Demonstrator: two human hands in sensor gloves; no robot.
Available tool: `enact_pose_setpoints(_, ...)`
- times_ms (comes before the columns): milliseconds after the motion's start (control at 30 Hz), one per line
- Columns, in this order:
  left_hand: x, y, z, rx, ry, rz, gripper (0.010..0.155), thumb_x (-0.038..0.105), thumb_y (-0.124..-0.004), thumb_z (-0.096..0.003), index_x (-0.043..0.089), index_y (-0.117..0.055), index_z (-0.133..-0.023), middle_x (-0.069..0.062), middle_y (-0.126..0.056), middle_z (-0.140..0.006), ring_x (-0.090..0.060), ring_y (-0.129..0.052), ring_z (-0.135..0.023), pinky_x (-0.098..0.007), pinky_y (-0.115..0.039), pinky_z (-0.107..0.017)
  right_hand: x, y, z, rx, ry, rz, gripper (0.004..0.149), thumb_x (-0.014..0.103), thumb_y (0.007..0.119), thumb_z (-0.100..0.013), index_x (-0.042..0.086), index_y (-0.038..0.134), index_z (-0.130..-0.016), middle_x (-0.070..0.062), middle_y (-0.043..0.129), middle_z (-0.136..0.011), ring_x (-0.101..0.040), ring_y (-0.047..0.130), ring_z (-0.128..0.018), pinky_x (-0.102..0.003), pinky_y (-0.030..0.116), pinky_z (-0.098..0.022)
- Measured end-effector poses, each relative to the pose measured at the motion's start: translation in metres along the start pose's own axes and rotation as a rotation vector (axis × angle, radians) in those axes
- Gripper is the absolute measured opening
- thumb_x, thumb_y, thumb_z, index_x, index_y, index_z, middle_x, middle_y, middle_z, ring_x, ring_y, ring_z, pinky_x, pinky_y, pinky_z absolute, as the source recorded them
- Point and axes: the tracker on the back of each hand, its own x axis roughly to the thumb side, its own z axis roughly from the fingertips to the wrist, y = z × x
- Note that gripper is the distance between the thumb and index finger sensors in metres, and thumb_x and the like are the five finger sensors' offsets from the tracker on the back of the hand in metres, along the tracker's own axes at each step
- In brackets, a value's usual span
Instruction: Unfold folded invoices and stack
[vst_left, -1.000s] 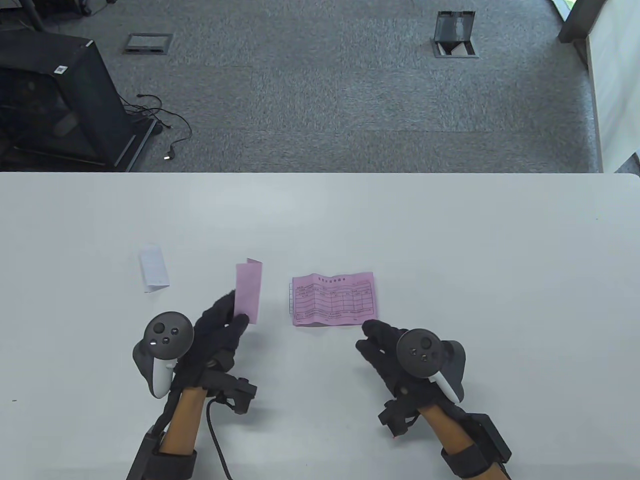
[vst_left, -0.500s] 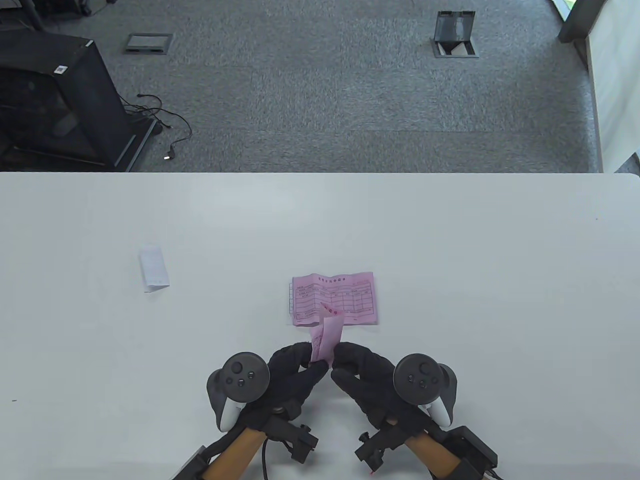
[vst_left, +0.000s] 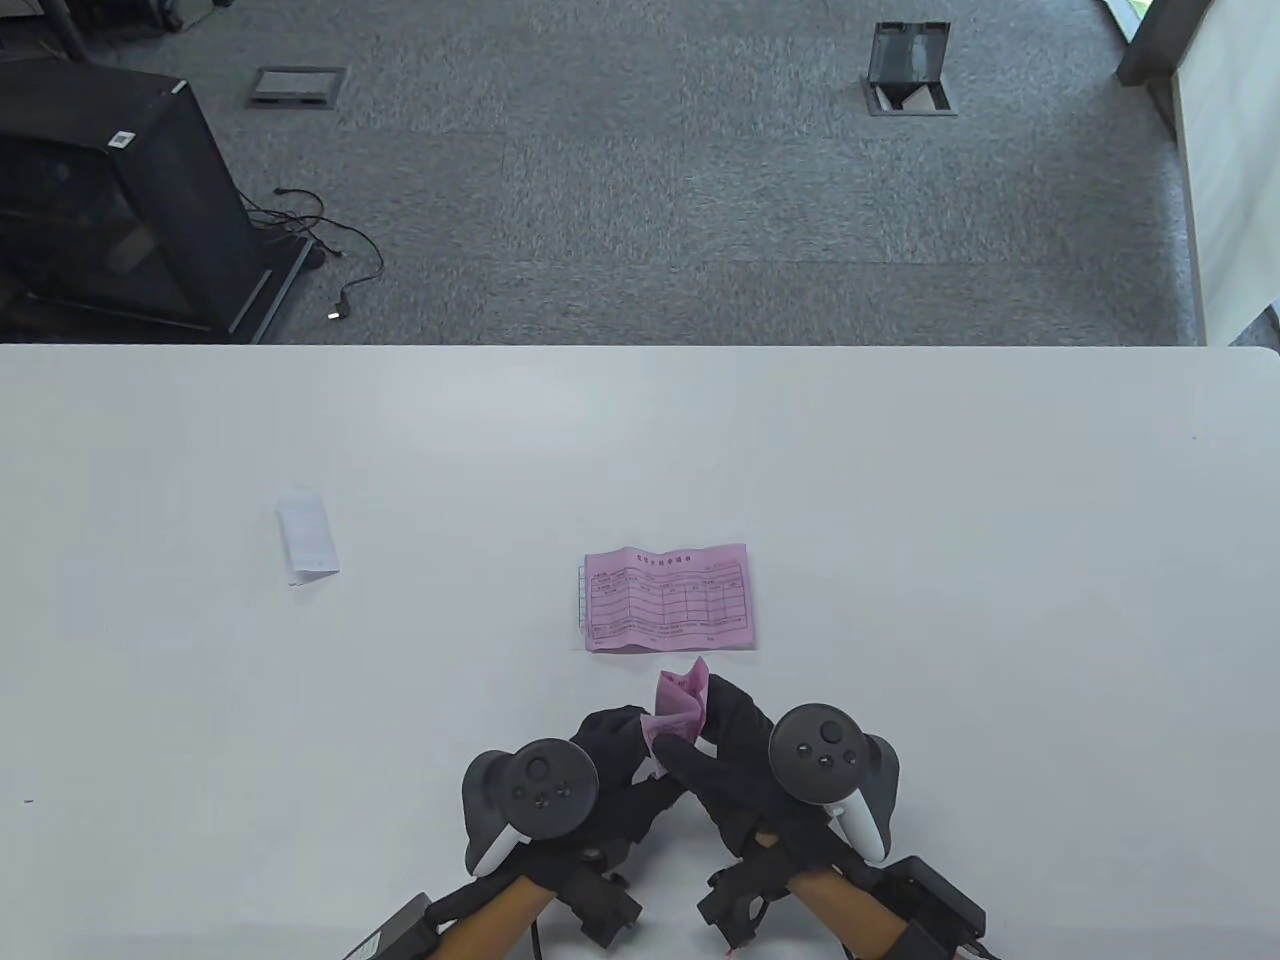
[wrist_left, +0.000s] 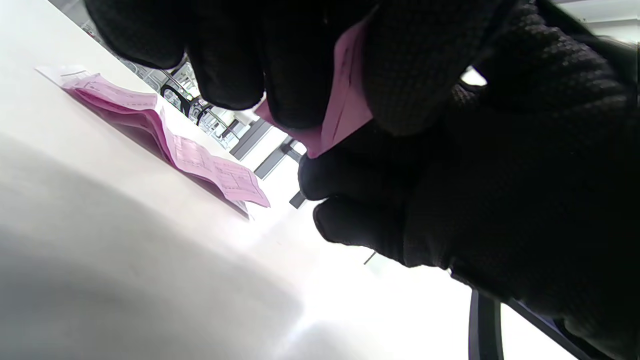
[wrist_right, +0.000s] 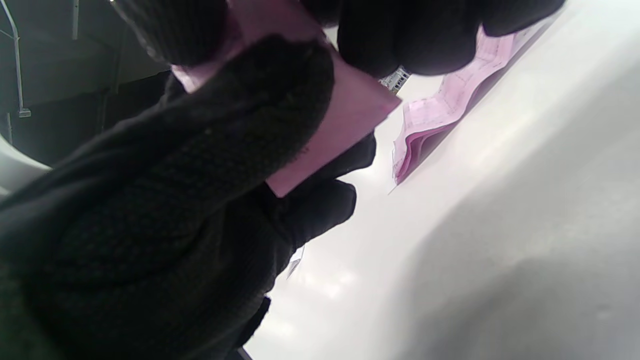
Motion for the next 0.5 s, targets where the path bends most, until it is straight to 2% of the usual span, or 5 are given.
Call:
enact_pose_setpoints(100,-0.003,0.000,0.000,-0.002,-0.004,0.001,0.046,0.050,-0.083,-0.0497,0.026,-0.078,-0.088,-0.009,-0.084,-0.096,-0.041,-0.072,-0.097,-0.064,-0.058,-0.070,0.000,-0.001,-0.001,-0.004,-0.019,-0.008,0.066,0.057,0.064,-0.048,0.018,0.049,-0.100,-0.006,0.072,-0.091,-0.034,0.075,-0.083,-0.058,0.058,-0.067)
enact_pose_setpoints(233,-0.009,0.002,-0.002,-0.027,-0.009,0.069,0.042,0.049,-0.077,-0.0530,0.028,-0.080,-0.089,-0.009,-0.083,-0.098,-0.041,-0.072,-0.097,-0.064,-0.058,-0.070,-0.002,-0.008,-0.006,-0.011,-0.038,-0.046,0.056,0.051,0.063,-0.049,0.022,0.059,-0.097,-0.004,0.078,-0.088,-0.033,0.079,-0.081,-0.057,0.060,-0.068)
enact_pose_setpoints(367,-0.013,0.009,-0.003,0.001,0.003,0.178,0.038,0.046,-0.079,-0.0527,0.029,-0.082,-0.087,-0.009,-0.088,-0.094,-0.040,-0.077,-0.093,-0.063,-0.061,-0.069,-0.005,-0.020,-0.012,0.035,-0.090,-0.105,0.053,0.049,0.066,-0.048,0.022,0.064,-0.094,-0.002,0.084,-0.082,-0.030,0.084,-0.077,-0.056,0.061,-0.068)
enact_pose_setpoints(500,-0.021,0.016,-0.004,0.018,0.050,0.249,0.038,0.044,-0.081,-0.0525,0.027,-0.083,-0.087,-0.010,-0.090,-0.092,-0.040,-0.079,-0.091,-0.063,-0.063,-0.068,-0.009,-0.035,-0.015,-0.034,-0.076,-0.084,0.043,0.042,0.068,-0.049,0.023,0.072,-0.087,0.000,0.090,-0.074,-0.027,0.090,-0.070,-0.054,0.063,-0.066)
